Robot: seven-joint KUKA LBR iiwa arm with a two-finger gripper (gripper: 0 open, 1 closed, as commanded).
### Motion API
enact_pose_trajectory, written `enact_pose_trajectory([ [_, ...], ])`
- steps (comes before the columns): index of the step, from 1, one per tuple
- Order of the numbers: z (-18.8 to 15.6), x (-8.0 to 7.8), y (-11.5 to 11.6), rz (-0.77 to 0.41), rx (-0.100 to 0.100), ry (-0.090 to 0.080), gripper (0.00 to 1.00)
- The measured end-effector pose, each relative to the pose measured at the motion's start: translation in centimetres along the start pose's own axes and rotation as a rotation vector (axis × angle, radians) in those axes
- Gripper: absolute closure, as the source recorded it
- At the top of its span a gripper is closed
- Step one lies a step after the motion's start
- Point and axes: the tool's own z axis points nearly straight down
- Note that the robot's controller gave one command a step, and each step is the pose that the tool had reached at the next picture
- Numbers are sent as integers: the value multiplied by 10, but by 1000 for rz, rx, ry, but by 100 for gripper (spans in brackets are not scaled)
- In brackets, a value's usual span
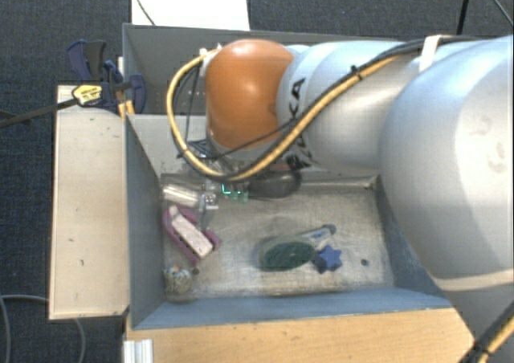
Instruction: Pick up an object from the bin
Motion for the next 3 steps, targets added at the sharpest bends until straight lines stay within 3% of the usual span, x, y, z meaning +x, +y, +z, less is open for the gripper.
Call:
enact_pose_trajectory([
  [1,59,54,-129,10,4,-1,0],
  [2,75,103,-178,4,0,-8,0],
  [3,76,93,-266,-216,1,-16,0],
])
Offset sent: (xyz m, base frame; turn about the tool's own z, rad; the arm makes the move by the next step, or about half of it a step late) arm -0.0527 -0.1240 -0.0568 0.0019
